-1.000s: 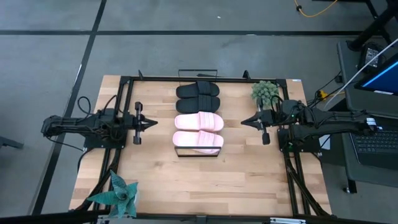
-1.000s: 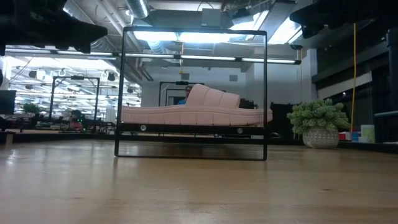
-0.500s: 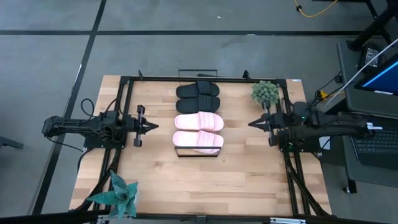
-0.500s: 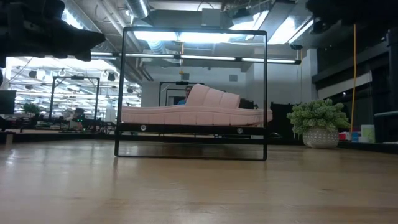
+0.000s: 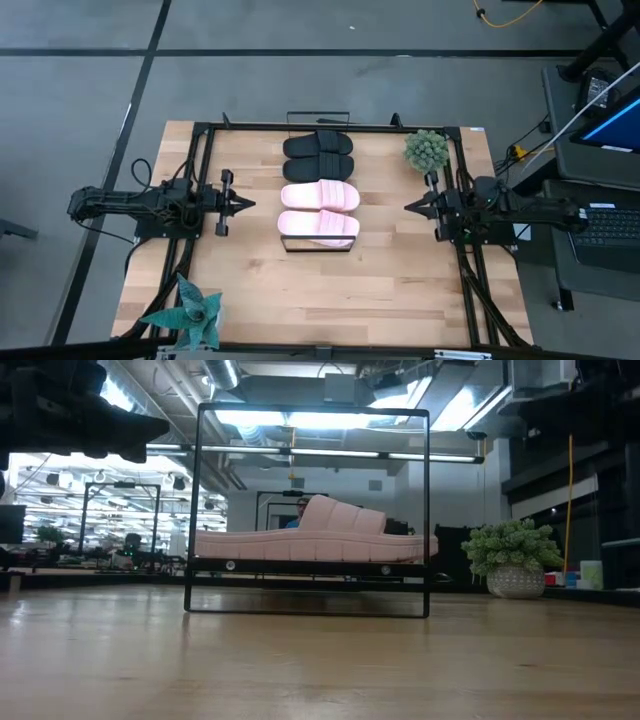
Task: Pick and place slides into the shelf
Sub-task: Return to Home Position
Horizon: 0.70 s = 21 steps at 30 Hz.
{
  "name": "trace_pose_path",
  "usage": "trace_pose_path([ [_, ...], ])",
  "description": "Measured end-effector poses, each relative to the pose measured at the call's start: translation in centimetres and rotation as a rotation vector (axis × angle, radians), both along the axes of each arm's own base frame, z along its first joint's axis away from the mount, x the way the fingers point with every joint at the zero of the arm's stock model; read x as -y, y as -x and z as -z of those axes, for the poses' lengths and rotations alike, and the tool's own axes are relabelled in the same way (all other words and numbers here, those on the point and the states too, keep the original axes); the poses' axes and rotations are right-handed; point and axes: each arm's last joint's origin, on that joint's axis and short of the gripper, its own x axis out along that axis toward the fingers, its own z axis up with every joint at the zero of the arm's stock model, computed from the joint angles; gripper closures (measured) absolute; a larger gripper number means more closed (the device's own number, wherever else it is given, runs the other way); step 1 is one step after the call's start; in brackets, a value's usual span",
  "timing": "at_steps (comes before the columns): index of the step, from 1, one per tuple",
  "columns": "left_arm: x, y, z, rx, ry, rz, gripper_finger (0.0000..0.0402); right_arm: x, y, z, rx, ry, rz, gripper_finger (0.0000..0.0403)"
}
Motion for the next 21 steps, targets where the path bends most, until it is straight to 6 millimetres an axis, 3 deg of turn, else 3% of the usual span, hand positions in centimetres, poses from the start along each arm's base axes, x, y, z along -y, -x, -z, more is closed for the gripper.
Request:
trace_pose_path([
  [6,0.0,0.0,0.0,0.0,0.0,0.0,0.0401,0.0,-0.1,2.1,0.04,-0.009,-0.001,0.0396],
  [21,0.0,0.0,0.0,0.0,-0.001,-0.001,0.0401,0.0,-0.1,2.3,0.033,0.027,-0.008,0.0396],
])
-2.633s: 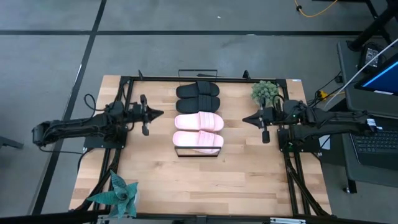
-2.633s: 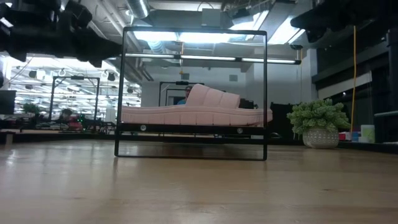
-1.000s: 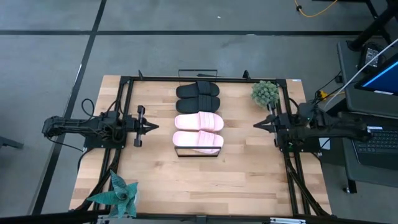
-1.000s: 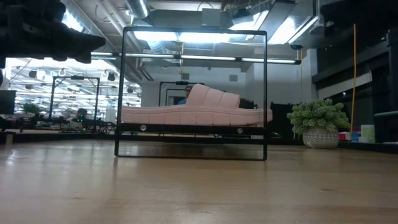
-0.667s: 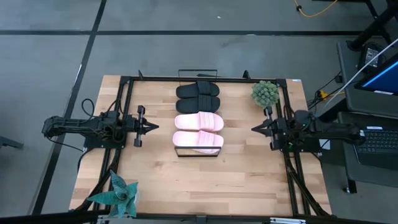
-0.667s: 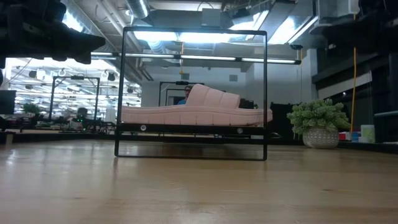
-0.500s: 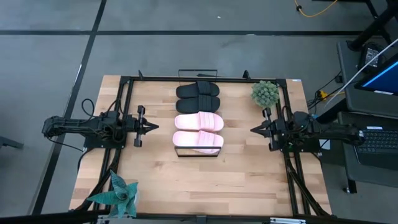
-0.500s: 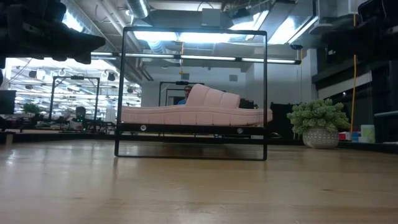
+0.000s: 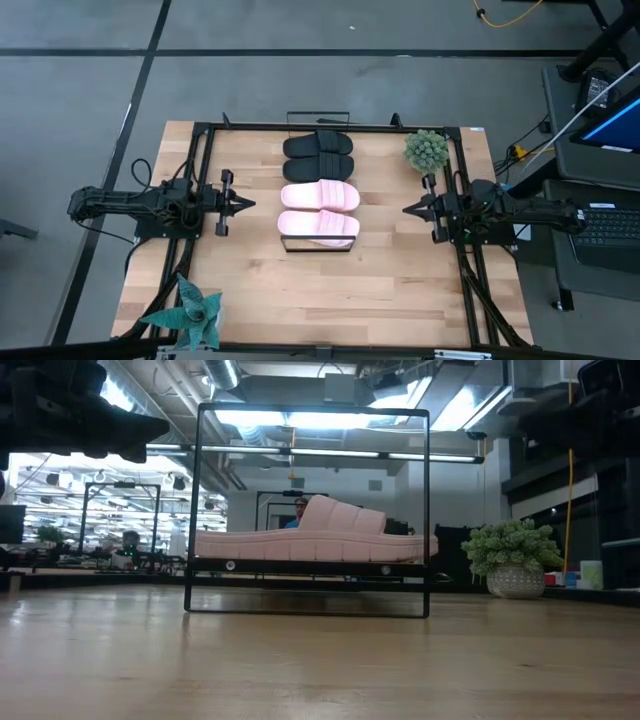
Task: Pick and place slides into the shelf
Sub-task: Return to Home Position
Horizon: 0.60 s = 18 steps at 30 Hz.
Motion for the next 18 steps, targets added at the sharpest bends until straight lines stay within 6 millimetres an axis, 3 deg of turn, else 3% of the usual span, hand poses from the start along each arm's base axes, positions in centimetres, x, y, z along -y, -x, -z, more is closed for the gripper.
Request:
trace_pose_path([
  [10,0.0,0.0,0.0,0.0,0.0,0.0,0.0402,-0.1,-0.3,1.5,0.027,0.058,-0.026,0.0396],
  [14,0.0,0.0,0.0,0.0,0.0,0.0,0.0402,-0.1,-0.3,1.2,0.052,0.072,-0.025,0.0396],
  [18,0.0,0.0,0.0,0.0,0.0,0.0,0.0402,-0.1,-0.3,1.5,0.004,-0.081,-0.034,0.0396],
])
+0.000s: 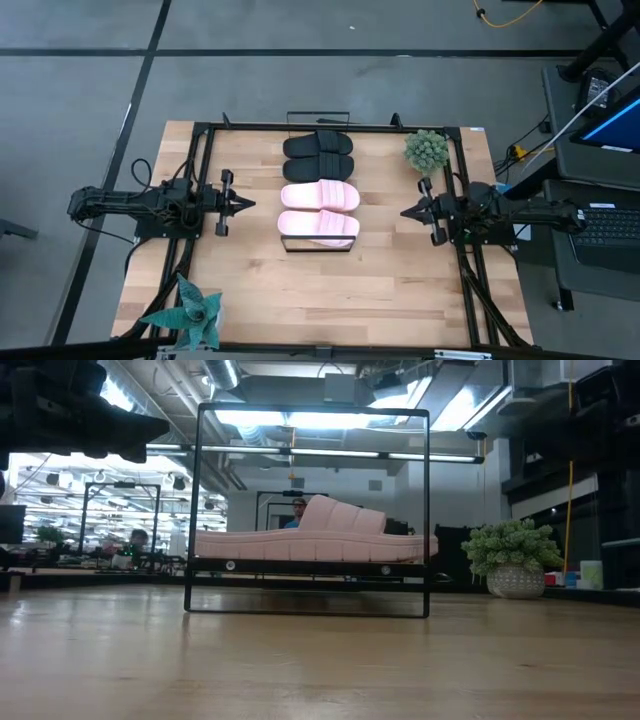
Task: Pick and place slides into the shelf
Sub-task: Return to Home Position
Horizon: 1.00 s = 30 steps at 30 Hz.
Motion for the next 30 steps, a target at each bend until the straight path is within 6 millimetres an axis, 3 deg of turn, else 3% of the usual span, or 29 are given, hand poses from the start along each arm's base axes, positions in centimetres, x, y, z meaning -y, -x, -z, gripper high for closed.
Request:
trace_pose_path([
  [9,0.0,0.0,0.0,0.0,0.0,0.0,0.0402,0.0,-0.01,0.21,-0.033,-0.068,-0.002,0.0396],
  [17,0.0,0.0,0.0,0.0,0.0,0.0,0.0401,-0.15,0.08,0.14,-0.004,0.059,-0.006,0.0395],
  [30,0.0,0.0,0.0,0.0,0.0,-0.001,0.0401,-0.51,0.6,0.23,0.002,0.059,-0.031,0.0395],
])
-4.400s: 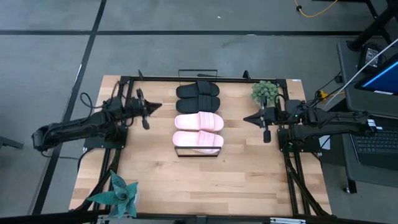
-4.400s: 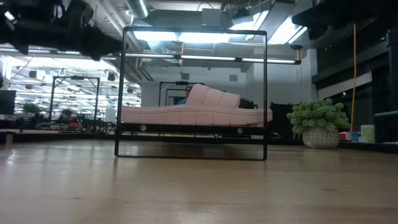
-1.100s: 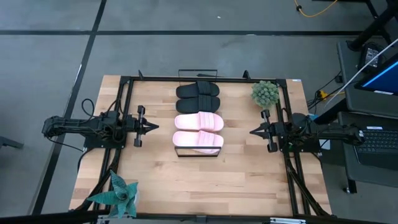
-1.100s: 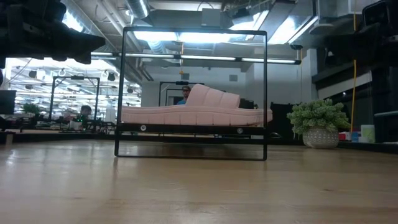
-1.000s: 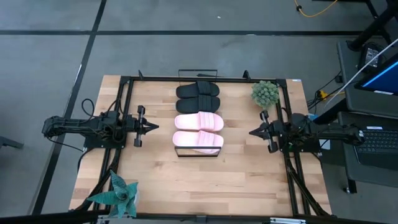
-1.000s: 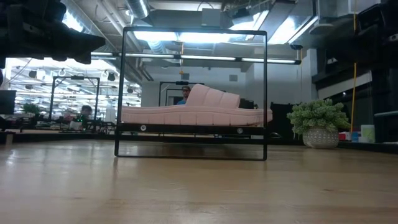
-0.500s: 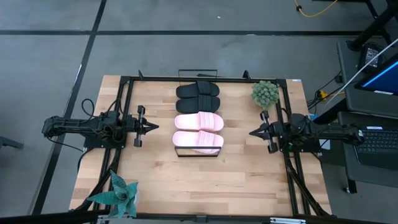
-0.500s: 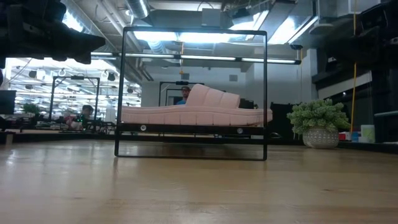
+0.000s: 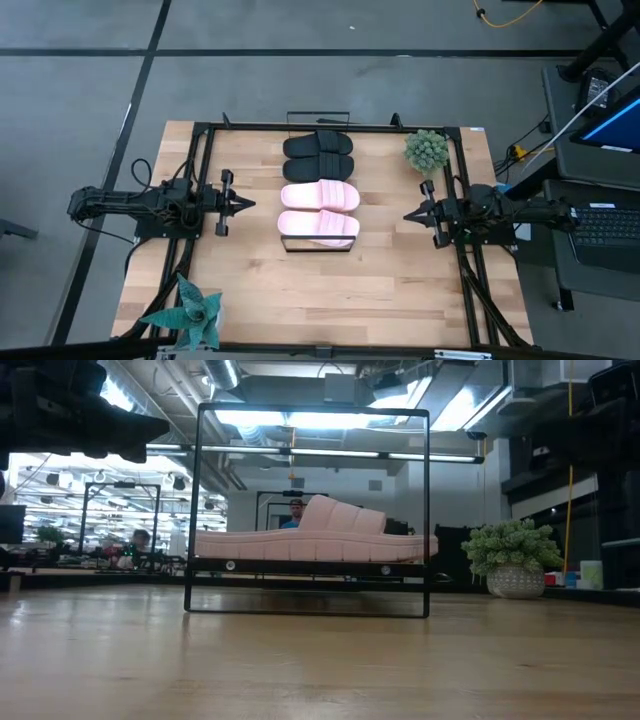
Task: Pick and place slides into the shelf
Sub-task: Return to Home Position
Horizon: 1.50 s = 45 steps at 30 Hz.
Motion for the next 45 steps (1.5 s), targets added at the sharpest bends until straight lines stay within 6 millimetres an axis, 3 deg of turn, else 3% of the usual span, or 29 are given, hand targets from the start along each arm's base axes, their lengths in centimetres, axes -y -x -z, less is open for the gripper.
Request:
trace_pose_path([
  [45,0.0,0.0,0.0,0.0,0.0,0.0,0.0401,-0.32,0.01,0.01,-0.013,-0.054,-0.036,0.0385],
])
